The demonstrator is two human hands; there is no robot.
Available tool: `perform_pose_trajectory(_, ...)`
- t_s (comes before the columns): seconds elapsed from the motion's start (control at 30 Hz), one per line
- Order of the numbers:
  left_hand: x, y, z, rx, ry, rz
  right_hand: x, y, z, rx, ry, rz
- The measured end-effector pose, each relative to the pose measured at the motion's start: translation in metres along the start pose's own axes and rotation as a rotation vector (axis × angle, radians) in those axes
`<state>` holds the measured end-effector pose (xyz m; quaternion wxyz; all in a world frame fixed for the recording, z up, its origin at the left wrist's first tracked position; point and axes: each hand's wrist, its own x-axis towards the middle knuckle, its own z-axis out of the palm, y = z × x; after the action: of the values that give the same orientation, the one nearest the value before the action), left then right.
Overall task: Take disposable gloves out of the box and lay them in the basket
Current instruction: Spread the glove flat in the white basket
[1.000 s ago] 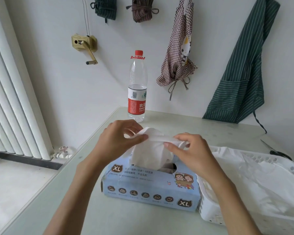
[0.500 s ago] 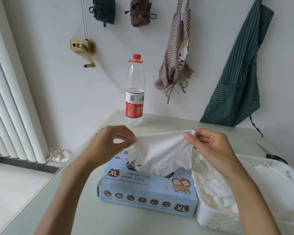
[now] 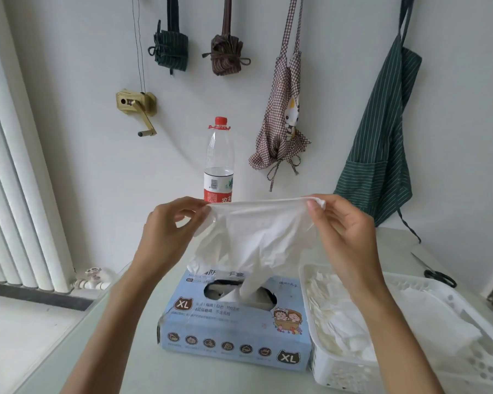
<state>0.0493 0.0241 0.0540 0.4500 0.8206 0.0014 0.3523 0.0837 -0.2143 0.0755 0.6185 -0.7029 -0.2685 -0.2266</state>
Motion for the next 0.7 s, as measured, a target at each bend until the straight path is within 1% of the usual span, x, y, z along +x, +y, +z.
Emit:
perform_pose_trajectory(0.13,0.009,0.027,0.006,-0.019,-0.128,0.012,0.018,-0.027,-0.021,-0.035,0.062,-0.1)
perform_pose_trajectory(0.2,0.009,0.043,0.019,-0.055,-0.187,0.022,0.021,-0.036,-0.04,-0.066,0.094,-0.11)
perform_pose_trajectory(0.3,0.006,0.061,0.046,-0.117,-0.24,0.013,0.018,-0.038,-0.07,-0.131,0.137,-0.078)
perform_pose_trajectory(0.5,-0.009,0.081,0.11,-0.201,-0.229,-0.041,0.011,-0.033,-0.125,-0.323,0.283,-0.008)
perform_pose_trajectory(0.6,-0.015,0.087,0.133,-0.216,-0.243,-0.064,0.011,-0.033,-0.141,-0.396,0.288,0.004)
perform_pose_trajectory(0.7,-0.021,0.095,0.136,-0.278,-0.192,-0.052,0.007,-0.038,-0.147,-0.469,0.294,-0.038)
